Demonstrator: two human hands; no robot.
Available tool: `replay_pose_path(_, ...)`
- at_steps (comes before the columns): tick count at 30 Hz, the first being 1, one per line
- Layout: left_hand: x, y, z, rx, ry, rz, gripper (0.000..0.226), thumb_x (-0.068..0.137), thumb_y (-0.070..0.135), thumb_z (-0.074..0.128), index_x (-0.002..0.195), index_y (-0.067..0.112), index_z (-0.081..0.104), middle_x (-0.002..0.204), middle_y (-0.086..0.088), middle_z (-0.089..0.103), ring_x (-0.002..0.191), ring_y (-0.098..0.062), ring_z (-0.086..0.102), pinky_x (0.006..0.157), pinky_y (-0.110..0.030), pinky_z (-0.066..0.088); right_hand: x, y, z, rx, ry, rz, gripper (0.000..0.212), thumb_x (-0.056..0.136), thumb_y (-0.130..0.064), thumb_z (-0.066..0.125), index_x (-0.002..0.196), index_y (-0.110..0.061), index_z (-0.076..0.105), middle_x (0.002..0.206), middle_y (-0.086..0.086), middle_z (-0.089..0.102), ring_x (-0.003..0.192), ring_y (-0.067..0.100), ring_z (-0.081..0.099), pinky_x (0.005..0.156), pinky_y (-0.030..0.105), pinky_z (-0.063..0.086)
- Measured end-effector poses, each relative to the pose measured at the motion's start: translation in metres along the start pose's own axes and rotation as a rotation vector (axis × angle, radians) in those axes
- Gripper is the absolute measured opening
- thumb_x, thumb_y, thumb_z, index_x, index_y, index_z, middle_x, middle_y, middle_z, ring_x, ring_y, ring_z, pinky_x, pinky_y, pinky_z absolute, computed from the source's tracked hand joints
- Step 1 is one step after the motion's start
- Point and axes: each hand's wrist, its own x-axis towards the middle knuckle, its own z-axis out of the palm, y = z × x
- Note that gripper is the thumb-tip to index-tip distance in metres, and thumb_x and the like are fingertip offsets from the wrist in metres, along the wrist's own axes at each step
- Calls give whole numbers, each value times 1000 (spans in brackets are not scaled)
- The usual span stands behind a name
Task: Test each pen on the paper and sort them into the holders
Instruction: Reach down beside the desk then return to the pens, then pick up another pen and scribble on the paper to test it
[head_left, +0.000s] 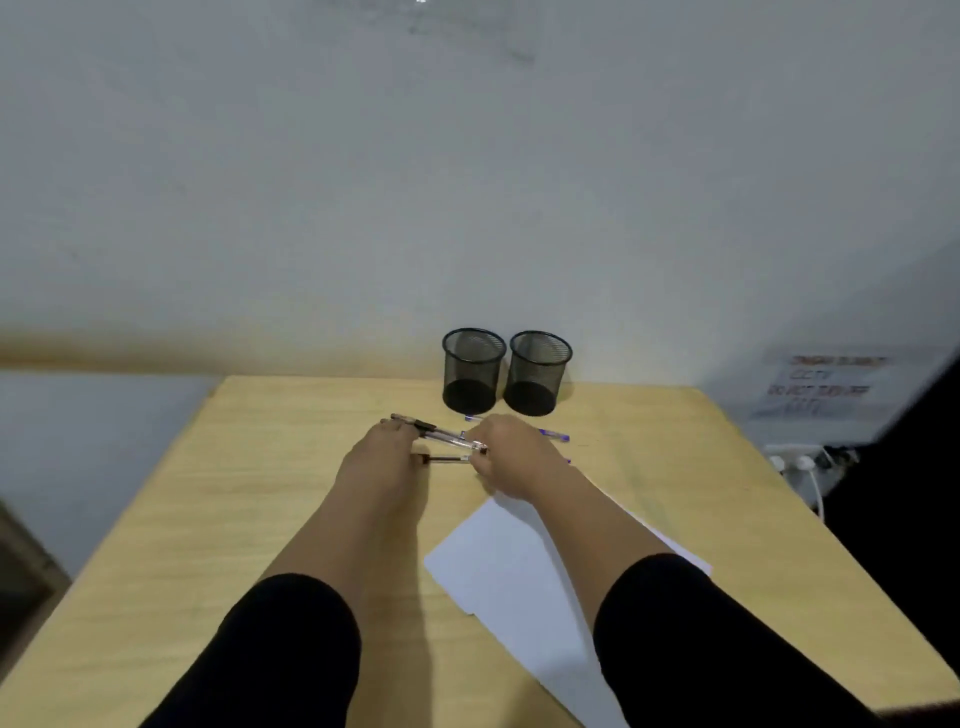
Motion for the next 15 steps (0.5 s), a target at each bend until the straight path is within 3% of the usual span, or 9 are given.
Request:
replay_pose_path(4,6,-24,13,-29,0,-22,26,88,17,48,111,12,61,116,-7,57,114,-25,49,90,-41,47,21,-9,19,-4,23,-89,34,92,-23,51,124,-16,58,117,6,56,106,24,53,83,32,45)
replay_pose_path(6,10,-30,17,-61,25,-20,24,89,17,49,108,12,62,113,-7,58,113,-25,48,89,-41,46,28,-9,24,-16,19,-109,34,92,-25,52,125,-17,58,117,6,56,107,22,52,89,33,46)
replay_pose_path(11,13,-36,25,-155,106,-5,17,89,14,51,102,10,61,104,-10,58,104,-25,50,82,-40,45,37,-4,35,-5,47,-123,25,89,-29,57,109,-16,66,105,3,56,99,18,51,80,28,43)
replay_pose_path(15,8,-42,19,-285,206,-7,13,89,14,53,97,9,62,94,-9,58,87,-25,53,72,-30,41,39,-3,31,122,12,-113,16,88,-28,58,98,-19,66,97,-1,59,93,15,53,73,25,39)
